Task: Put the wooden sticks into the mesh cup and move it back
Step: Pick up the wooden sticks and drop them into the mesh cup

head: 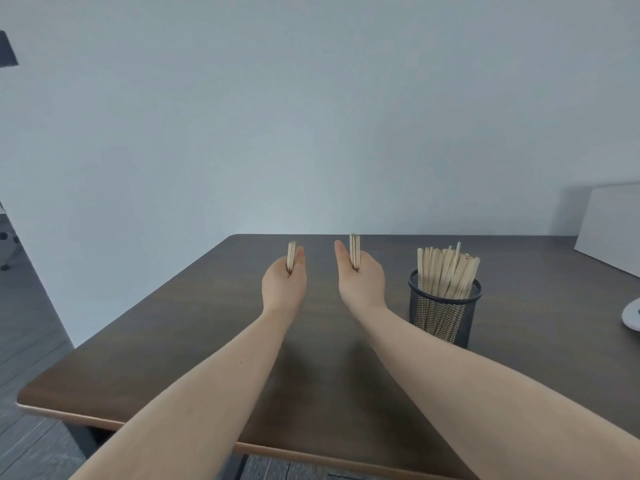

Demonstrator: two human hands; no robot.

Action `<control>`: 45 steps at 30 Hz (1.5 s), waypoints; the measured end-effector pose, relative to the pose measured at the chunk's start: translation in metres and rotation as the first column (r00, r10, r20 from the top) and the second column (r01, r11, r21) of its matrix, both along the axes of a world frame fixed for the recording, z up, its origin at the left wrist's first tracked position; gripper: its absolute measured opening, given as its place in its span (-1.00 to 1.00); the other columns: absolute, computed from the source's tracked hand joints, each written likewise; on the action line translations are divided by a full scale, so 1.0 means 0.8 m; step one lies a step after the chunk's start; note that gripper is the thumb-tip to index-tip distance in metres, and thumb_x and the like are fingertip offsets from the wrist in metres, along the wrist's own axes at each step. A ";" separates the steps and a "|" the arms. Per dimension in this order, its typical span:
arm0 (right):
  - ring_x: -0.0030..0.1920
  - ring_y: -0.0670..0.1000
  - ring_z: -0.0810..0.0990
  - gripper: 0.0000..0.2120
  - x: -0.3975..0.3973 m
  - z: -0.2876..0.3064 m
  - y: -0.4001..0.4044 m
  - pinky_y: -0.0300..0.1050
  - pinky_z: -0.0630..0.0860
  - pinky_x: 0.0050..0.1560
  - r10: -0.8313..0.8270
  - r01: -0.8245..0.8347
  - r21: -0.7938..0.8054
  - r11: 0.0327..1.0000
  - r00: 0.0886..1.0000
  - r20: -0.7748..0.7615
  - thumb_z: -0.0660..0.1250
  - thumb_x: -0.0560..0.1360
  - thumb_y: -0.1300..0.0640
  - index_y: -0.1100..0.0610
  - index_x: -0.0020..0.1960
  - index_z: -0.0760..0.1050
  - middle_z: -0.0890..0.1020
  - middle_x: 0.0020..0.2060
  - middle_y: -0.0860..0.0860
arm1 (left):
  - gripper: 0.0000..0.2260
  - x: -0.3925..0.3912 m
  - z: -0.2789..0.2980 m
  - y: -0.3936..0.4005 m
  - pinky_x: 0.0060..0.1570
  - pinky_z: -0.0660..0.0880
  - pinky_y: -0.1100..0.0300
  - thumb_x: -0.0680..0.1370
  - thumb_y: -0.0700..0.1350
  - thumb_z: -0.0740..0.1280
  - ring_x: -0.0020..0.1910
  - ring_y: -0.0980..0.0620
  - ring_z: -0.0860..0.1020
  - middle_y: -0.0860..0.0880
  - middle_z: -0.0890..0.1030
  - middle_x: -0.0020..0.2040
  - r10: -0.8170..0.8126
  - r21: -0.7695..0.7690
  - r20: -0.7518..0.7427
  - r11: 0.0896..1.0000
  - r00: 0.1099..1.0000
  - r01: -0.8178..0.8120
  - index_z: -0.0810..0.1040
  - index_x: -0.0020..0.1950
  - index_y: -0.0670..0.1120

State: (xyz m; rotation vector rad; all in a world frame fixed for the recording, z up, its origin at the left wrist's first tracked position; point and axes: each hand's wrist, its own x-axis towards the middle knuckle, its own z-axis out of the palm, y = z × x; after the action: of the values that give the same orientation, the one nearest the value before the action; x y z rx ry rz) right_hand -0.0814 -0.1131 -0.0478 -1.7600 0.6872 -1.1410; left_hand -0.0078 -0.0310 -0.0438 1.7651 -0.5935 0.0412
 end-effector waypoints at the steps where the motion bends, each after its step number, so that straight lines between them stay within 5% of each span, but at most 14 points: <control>1: -0.45 -0.03 0.20 -0.48 -0.003 0.008 -0.001 -0.16 0.19 -0.34 0.011 -0.011 0.003 1.000 1.000 0.004 0.19 0.59 -0.09 0.08 -0.43 0.07 0.21 -0.50 -0.04 | -0.56 -0.001 0.006 -0.004 -0.42 0.12 0.16 0.61 0.05 0.16 -0.45 0.04 0.15 0.04 0.19 -0.45 -0.020 -0.013 -0.010 1.000 1.000 0.020 0.09 -0.40 -0.05; 5: -0.47 -0.03 0.17 -0.49 -0.023 0.048 -0.009 -0.18 0.14 -0.41 0.047 -0.052 0.072 0.996 0.997 0.068 0.19 0.58 -0.09 0.08 -0.42 0.07 0.19 -0.50 -0.04 | -0.57 -0.015 0.039 -0.029 -0.43 0.15 0.19 0.57 0.12 0.18 -0.49 0.03 0.16 0.02 0.19 -0.46 -0.156 -0.087 -0.089 0.985 0.984 0.149 0.09 -0.38 -0.03; 10: -0.41 0.06 0.29 -0.55 -0.059 0.100 -0.037 -0.08 0.31 -0.32 0.039 -0.049 0.096 0.994 0.994 0.103 0.19 0.55 -0.12 0.08 -0.39 0.16 0.32 -0.40 0.09 | -0.60 -0.061 0.088 -0.064 -0.50 0.17 0.25 0.60 0.10 0.15 -0.56 0.04 0.18 0.01 0.23 -0.47 -0.341 -0.159 -0.107 0.933 0.934 0.323 0.13 -0.35 -0.05; 14: -0.50 0.03 0.26 -0.60 -0.093 0.118 -0.065 -0.17 0.29 -0.46 0.050 -0.061 0.124 0.990 0.994 0.092 0.19 0.55 -0.11 0.09 -0.35 0.22 0.30 -0.42 0.04 | -0.60 -0.096 0.110 -0.090 -0.52 0.18 0.25 0.60 0.10 0.16 -0.58 0.05 0.21 0.02 0.25 -0.51 -0.429 -0.211 -0.120 0.892 0.895 0.399 0.16 -0.35 -0.06; 24: -0.45 0.04 0.46 -0.64 -0.135 0.095 -0.101 -0.19 0.37 -0.46 0.018 -0.024 0.118 0.993 0.999 0.050 0.18 0.57 -0.09 0.18 -0.18 0.50 0.47 -0.44 0.03 | -0.59 -0.153 0.109 -0.138 -0.49 0.32 0.24 0.62 0.09 0.15 -0.55 0.03 0.36 -0.03 0.39 -0.48 -0.483 -0.212 -0.120 0.866 0.868 0.452 0.37 -0.36 -0.10; 32: -0.35 0.10 0.53 -0.72 -0.131 0.085 -0.108 -0.02 0.57 -0.34 -0.025 0.016 0.123 0.992 0.997 0.070 0.18 0.56 -0.01 0.19 -0.15 0.46 0.53 -0.28 0.15 | -0.62 -0.152 0.084 -0.151 -0.30 0.54 0.09 0.62 0.11 0.15 -0.43 -0.05 0.53 -0.05 0.53 -0.42 -0.459 -0.161 -0.099 0.883 0.883 0.441 0.52 -0.23 -0.11; 35: -0.33 0.07 0.50 -0.82 -0.131 0.084 -0.110 -0.16 0.47 -0.41 -0.042 0.033 0.106 0.994 0.995 0.090 0.20 0.56 0.08 0.16 -0.15 0.37 0.51 -0.23 0.11 | -0.65 -0.148 0.084 -0.153 -0.31 0.53 0.11 0.61 0.09 0.16 -0.43 -0.04 0.53 -0.05 0.50 -0.41 -0.430 -0.140 -0.081 0.898 0.899 0.417 0.51 -0.16 -0.16; 38: -0.20 0.04 0.60 -0.97 -0.134 0.087 -0.108 -0.12 0.58 -0.22 -0.051 0.037 0.095 0.995 0.988 0.146 0.21 0.55 0.17 0.13 -0.05 0.41 0.55 -0.20 0.02 | -0.73 -0.141 0.084 -0.151 -0.38 0.42 0.19 0.59 0.04 0.21 -0.50 0.05 0.47 -0.02 0.47 -0.41 -0.395 -0.129 -0.051 0.913 0.917 0.386 0.36 -0.19 -0.13; 41: 0.00 0.03 0.64 -0.90 -0.136 0.092 -0.111 -0.05 0.58 0.07 -0.067 0.063 0.035 0.997 0.989 0.129 0.21 0.55 0.14 0.14 0.02 0.46 0.60 -0.13 0.00 | -0.78 -0.140 0.082 -0.147 -0.37 0.43 0.23 0.57 0.01 0.26 -0.57 0.19 0.51 0.02 0.54 -0.36 -0.420 -0.146 -0.046 0.900 0.906 0.410 0.39 -0.14 -0.12; 45: 0.05 0.03 0.62 -0.78 -0.135 0.097 -0.114 0.01 0.57 0.13 -0.067 0.068 -0.049 0.997 0.998 0.019 0.20 0.56 0.11 0.19 0.06 0.55 0.64 0.01 0.04 | -0.77 -0.140 0.082 -0.145 -0.30 0.46 0.25 0.56 -0.02 0.27 -0.52 0.26 0.52 0.03 0.56 -0.35 -0.440 -0.164 -0.059 0.890 0.896 0.426 0.41 -0.24 -0.11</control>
State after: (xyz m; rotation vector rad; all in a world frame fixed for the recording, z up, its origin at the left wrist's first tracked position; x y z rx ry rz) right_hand -0.1895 -0.2045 0.0295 -1.7778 0.7184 -1.2267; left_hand -0.1199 -0.1472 0.0219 1.4493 -0.8809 -0.3020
